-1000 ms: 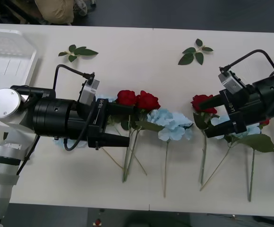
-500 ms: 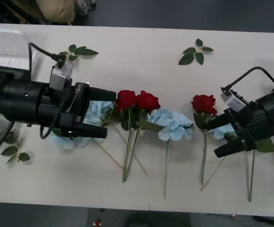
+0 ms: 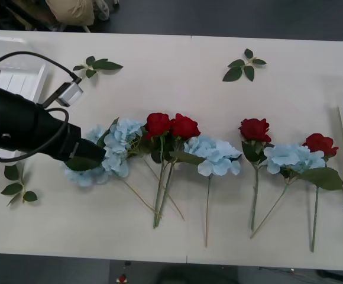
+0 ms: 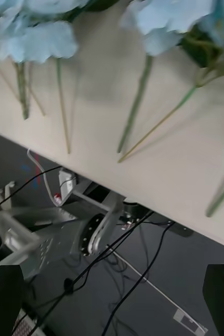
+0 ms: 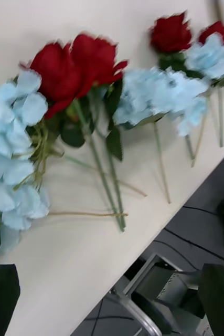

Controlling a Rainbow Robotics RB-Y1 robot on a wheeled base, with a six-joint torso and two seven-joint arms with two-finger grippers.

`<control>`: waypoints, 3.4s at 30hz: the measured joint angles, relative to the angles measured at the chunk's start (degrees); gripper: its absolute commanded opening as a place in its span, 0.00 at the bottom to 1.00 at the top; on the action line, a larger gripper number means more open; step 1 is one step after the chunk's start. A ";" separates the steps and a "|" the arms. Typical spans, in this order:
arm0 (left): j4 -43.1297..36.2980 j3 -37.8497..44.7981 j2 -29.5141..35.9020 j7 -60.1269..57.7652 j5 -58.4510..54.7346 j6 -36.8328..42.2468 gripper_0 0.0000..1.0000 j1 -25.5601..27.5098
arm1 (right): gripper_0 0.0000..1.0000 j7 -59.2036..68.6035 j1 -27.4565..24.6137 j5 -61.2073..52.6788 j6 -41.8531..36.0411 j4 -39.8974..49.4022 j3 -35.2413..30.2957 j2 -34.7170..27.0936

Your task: Put the red flowers into the right box and the blue flowers into the left box

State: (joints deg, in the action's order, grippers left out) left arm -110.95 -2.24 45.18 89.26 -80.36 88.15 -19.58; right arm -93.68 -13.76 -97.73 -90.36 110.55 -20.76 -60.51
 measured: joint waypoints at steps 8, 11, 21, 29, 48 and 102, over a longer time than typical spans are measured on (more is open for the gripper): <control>0.05 -8.81 -5.14 -23.57 18.42 -0.33 1.00 0.00 | 1.00 7.27 3.23 10.63 5.90 0.01 5.86 0.00; 0.46 -11.62 -7.34 -31.17 24.06 -2.24 1.00 -0.13 | 1.00 10.41 4.28 14.03 9.08 0.01 8.99 0.00; 9.09 -17.99 -10.74 -44.27 37.52 -2.61 1.00 -3.60 | 1.00 17.41 7.81 26.16 17.64 -2.43 22.00 0.00; 17.32 -25.39 -10.74 -47.45 41.43 -2.59 1.00 -7.51 | 1.00 17.42 11.43 30.27 27.13 -10.11 30.35 0.00; 29.51 -30.81 -14.93 -49.26 45.95 -5.19 0.00 -14.41 | 0.00 17.56 24.01 30.51 38.85 -27.74 46.77 -0.03; 30.00 -12.64 -8.87 0.96 45.42 -7.48 1.00 -17.75 | 0.00 -7.77 31.01 28.12 28.02 -38.09 18.12 -0.33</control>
State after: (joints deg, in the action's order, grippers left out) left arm -80.95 -14.88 36.31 90.21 -34.94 80.67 -37.33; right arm -101.46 17.24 -69.61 -62.34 72.46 -2.64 -60.84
